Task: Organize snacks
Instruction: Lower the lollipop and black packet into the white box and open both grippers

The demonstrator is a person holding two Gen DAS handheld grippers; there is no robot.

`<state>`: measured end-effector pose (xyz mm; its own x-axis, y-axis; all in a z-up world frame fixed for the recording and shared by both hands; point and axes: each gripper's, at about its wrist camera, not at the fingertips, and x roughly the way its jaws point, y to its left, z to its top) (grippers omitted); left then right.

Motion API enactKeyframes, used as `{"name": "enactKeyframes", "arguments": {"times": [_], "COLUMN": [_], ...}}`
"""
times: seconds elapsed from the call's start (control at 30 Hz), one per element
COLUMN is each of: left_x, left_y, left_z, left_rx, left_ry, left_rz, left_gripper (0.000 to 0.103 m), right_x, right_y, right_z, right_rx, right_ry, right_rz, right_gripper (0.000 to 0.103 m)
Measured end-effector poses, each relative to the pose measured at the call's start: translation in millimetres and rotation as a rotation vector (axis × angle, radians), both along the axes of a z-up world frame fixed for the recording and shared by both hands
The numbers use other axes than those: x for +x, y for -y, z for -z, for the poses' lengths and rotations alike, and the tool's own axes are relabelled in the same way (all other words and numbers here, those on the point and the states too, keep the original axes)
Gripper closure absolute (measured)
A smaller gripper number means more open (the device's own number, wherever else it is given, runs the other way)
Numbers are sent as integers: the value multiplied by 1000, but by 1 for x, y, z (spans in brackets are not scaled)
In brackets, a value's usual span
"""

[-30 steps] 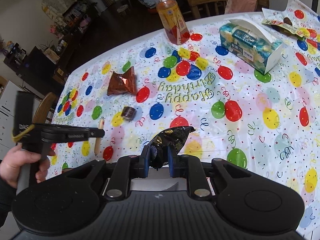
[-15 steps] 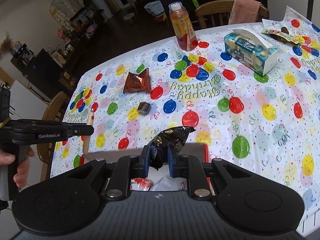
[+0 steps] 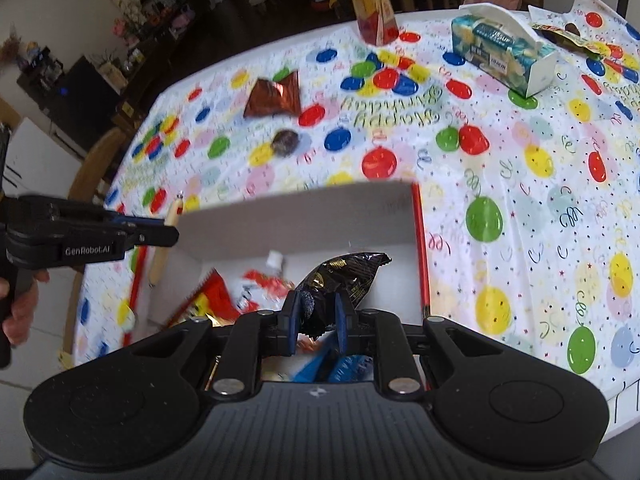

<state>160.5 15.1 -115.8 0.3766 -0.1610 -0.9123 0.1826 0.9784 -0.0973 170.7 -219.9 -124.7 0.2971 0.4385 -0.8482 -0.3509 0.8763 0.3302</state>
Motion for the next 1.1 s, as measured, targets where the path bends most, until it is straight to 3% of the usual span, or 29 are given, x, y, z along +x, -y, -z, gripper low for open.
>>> {"name": "enactKeyframes", "arguments": {"times": [0.3,0.67,1.1], "left_x": [-4,-4,-8], "left_y": [16,18,24], "left_z": [41,71,75], "left_rx": [112,117,135], "left_ry": [-41,-117,-132], "left_rz": [28,19,32], "left_gripper": [95,95,94], "right_x": [-11,-20,-22], "right_y": [-10,-19,-10], "right_z": [31,50,50], "right_rx": [-75,-83,-76], "right_ry": [-5,-37,-65], "right_rz": [-44,-74,8], "right_gripper": [85,85,84]}}
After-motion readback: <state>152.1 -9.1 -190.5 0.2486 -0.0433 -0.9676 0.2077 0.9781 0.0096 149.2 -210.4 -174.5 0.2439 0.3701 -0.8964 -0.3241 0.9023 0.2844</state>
